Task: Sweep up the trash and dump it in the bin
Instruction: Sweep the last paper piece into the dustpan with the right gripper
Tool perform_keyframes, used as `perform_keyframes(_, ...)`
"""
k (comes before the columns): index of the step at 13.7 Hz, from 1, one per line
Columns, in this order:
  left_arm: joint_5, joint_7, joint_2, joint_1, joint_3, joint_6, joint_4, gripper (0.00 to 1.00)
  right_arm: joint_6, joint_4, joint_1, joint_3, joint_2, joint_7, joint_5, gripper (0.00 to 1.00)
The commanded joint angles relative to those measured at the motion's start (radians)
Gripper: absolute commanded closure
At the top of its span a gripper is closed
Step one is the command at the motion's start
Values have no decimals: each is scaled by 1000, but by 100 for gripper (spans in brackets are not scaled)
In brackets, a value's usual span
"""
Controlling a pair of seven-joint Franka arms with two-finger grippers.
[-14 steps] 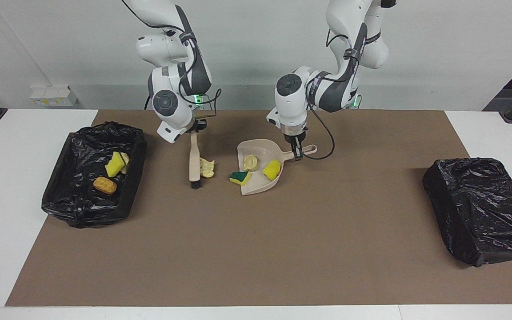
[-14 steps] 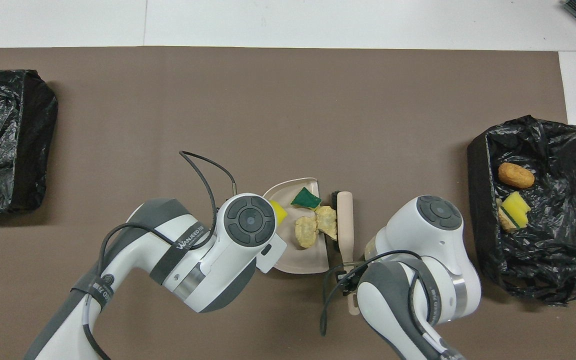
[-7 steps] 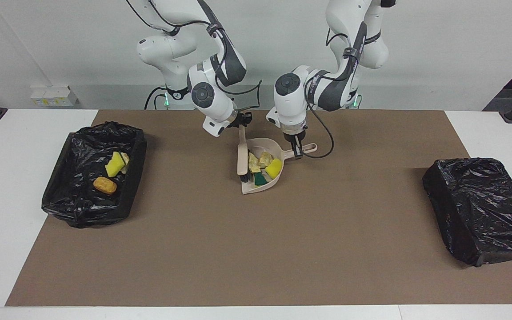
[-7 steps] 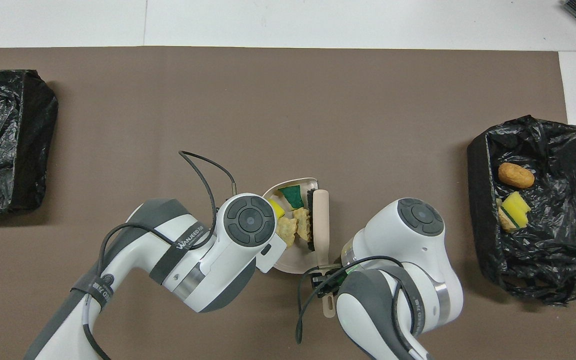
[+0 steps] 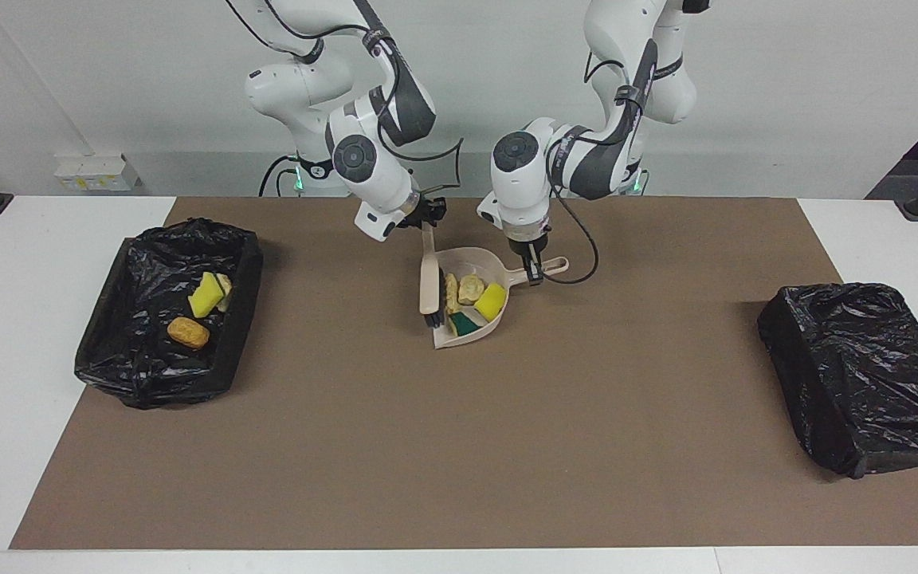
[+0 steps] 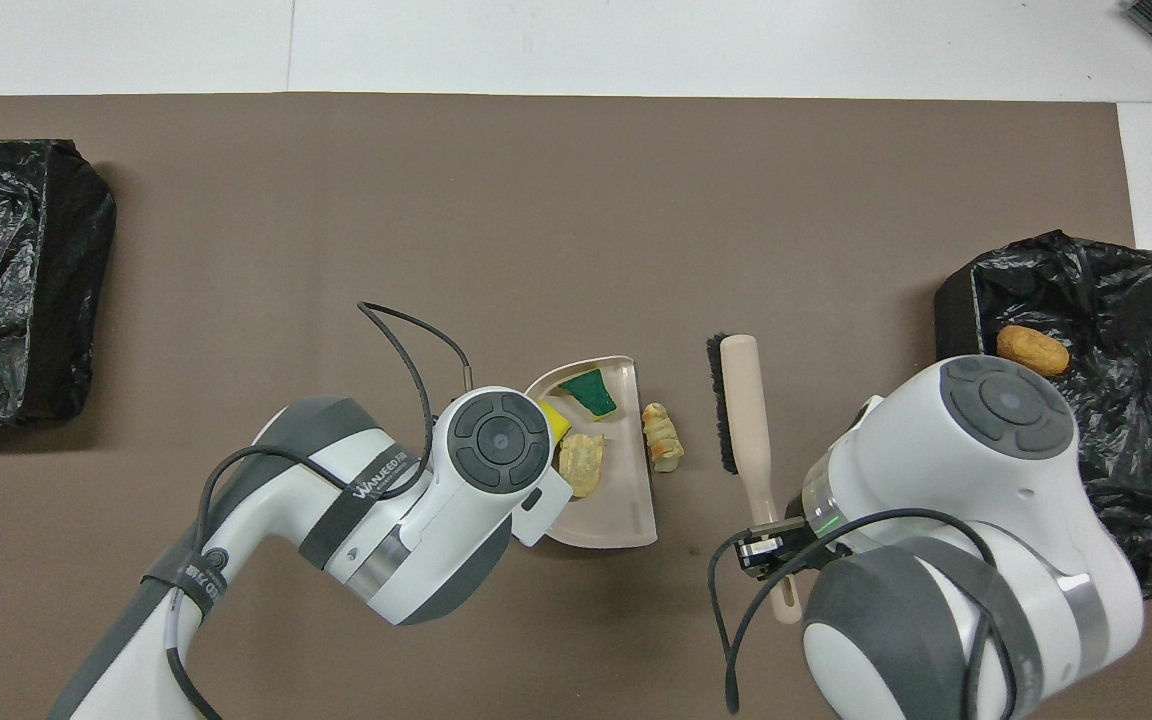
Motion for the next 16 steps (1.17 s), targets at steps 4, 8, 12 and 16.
perform_keyframes(4, 26, -15, -22, -9, 14, -11, -24, 100, 77, -120, -23, 18, 73, -45, -178, 100)
perform_keyframes(8, 26, -13, -22, -8, 12, -5, -25, 100, 218, -125, 50, 19, 182, 7, -43, 100)
perform_keyframes(12, 26, -13, -22, -8, 12, 0, -24, 100, 305, -133, 119, 22, 217, 33, 196, 100)
perform_keyframes(16, 26, -13, -20, -3, 12, 3, -24, 100, 305, -121, 155, 22, 216, 52, 272, 100)
